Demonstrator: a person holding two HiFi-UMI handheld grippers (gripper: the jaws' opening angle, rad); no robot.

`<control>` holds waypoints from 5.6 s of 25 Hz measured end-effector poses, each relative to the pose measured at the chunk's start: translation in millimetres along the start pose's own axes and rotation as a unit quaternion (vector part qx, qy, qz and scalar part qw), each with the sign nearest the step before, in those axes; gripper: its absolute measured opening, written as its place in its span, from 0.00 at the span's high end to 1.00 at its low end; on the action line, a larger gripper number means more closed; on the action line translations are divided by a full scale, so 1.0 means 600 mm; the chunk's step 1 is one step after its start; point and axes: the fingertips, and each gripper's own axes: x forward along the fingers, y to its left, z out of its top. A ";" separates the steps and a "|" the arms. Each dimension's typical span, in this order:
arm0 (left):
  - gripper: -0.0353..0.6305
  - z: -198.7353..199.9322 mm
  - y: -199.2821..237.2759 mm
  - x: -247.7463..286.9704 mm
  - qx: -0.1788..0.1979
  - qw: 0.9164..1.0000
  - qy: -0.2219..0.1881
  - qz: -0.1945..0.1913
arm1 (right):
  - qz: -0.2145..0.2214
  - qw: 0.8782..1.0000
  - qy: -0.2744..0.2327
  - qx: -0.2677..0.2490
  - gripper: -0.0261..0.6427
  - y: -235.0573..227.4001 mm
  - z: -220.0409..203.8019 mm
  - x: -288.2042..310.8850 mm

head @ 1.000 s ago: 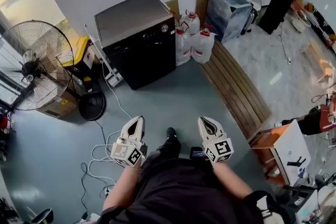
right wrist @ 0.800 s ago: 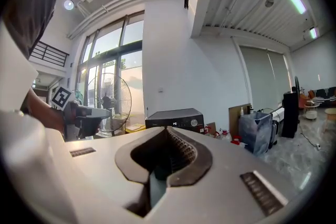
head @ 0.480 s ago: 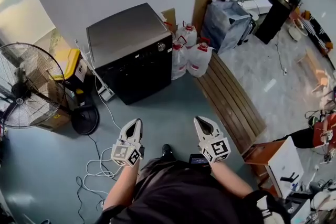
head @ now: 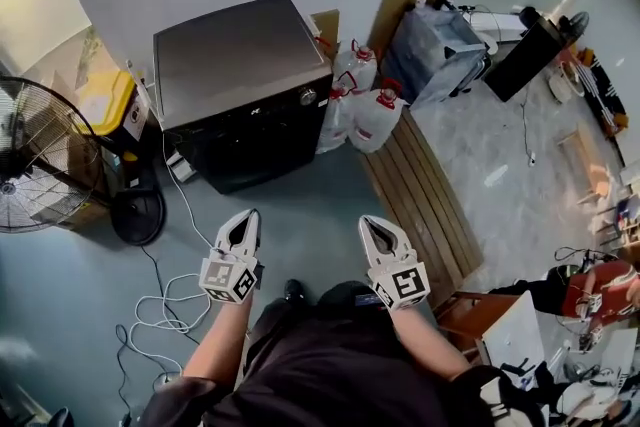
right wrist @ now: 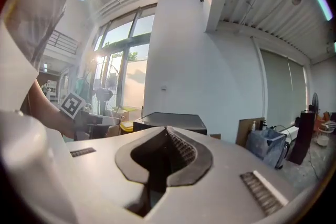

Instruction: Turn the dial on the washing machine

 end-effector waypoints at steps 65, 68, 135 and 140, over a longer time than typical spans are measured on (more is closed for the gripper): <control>0.92 -0.235 0.254 0.450 0.039 0.985 -0.038 0.166 | 0.126 0.823 0.012 -0.553 0.53 -0.242 -0.338 0.759; 0.92 -0.235 0.250 0.450 0.038 0.985 -0.038 0.163 | 0.118 0.825 0.007 -0.552 0.53 -0.237 -0.333 0.765; 0.92 -0.264 0.218 0.452 0.015 0.985 -0.036 0.166 | 0.090 0.926 0.058 0.361 0.55 -0.288 -0.328 0.767; 0.92 -0.266 0.215 0.452 0.012 0.985 -0.036 0.166 | 0.093 0.891 0.054 0.442 0.55 -0.292 -0.330 0.765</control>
